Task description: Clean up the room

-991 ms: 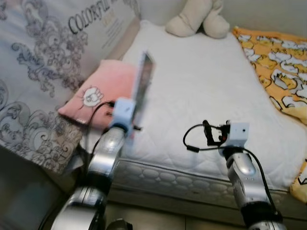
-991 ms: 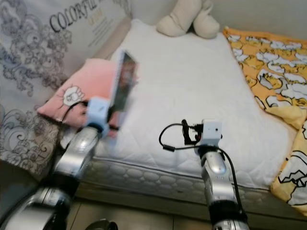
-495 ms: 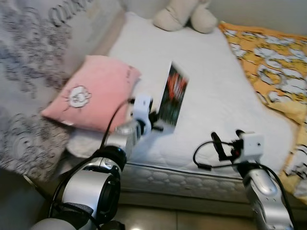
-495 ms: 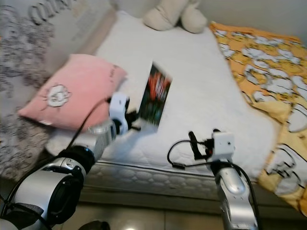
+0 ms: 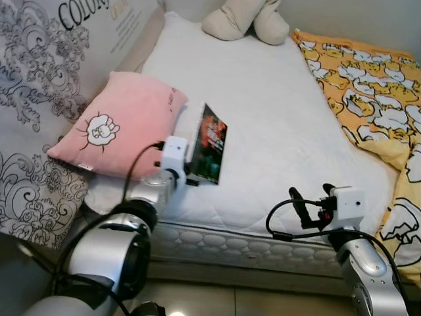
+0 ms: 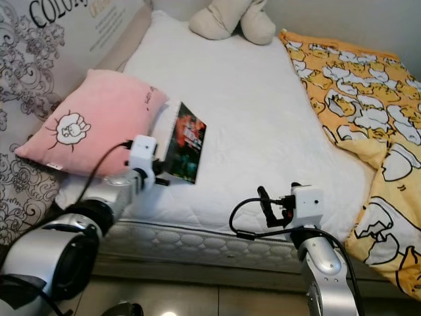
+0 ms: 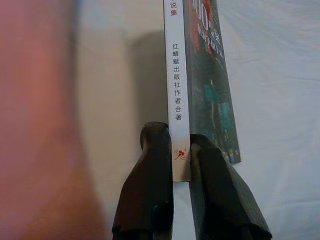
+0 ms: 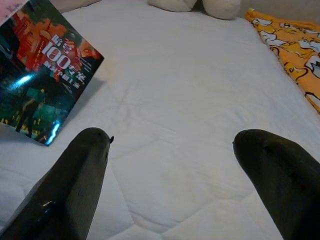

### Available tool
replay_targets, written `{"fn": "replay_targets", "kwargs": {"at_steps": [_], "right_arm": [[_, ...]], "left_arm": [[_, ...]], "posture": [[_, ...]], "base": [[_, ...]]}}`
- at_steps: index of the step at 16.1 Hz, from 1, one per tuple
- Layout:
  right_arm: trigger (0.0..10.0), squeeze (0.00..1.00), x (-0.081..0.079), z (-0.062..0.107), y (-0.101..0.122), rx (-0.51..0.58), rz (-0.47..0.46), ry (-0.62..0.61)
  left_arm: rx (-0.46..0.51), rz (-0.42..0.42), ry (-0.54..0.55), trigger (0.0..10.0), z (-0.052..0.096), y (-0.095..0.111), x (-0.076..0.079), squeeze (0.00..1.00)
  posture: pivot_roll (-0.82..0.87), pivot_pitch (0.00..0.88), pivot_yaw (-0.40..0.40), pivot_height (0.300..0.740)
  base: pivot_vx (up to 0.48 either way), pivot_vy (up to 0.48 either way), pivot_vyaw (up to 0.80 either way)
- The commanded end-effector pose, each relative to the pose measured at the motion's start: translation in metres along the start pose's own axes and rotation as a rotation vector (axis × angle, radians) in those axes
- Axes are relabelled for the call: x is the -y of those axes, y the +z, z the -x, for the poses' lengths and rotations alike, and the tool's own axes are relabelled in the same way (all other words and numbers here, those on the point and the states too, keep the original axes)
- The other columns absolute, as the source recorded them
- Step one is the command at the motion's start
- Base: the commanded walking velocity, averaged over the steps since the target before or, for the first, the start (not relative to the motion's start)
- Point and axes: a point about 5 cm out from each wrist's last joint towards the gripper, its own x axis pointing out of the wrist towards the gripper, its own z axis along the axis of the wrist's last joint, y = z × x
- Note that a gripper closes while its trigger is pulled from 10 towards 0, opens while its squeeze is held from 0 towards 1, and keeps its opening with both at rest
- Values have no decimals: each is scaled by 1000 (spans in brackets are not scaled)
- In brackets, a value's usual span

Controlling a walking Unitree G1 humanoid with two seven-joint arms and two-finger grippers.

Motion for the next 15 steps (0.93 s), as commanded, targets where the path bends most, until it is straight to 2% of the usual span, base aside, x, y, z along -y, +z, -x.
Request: {"fn": "replay_targets", "kwargs": {"at_steps": [1,3,5,8,10,13,14,15], "right_arm": [[10000,102,2,0,4,-5,10,9],[10000,102,0,0,3,-22,15,28],[10000,106,-1,-1,4,-26,15,30],[10000,106,-3,-1,3,-31,10,31],[10000,102,-3,1,2,-35,8,29],[10000,102,-2,1,1,-42,6,21],[10000,106,-2,1,1,-43,5,20],[10000,102,-2,1,1,-45,2,19]], "left_arm": [[39,-63,-17,10000,-2,17,6,0],[28,-164,-19,10000,-2,18,5,0],[32,-184,-16,10000,-2,20,6,0],[26,-264,-10,10000,-3,21,8,0],[21,-281,21,10000,-2,23,5,1000],[20,-304,52,10000,-1,27,-3,1000],[25,-341,60,10000,-1,29,-4,1000],[52,-430,58,10000,0,38,-5,1000]], "posture": [[-205,25,-140,740],[-201,28,-153,740],[-202,28,-154,740],[-206,26,-146,740],[-208,25,-140,740],[-213,20,-135,740],[-212,19,-135,740],[-212,18,-137,740]], "base": [[0,0,0],[0,0,0],[0,0,0],[0,0,0],[0,0,0],[0,0,0],[0,0,0],[0,0,0]]}}
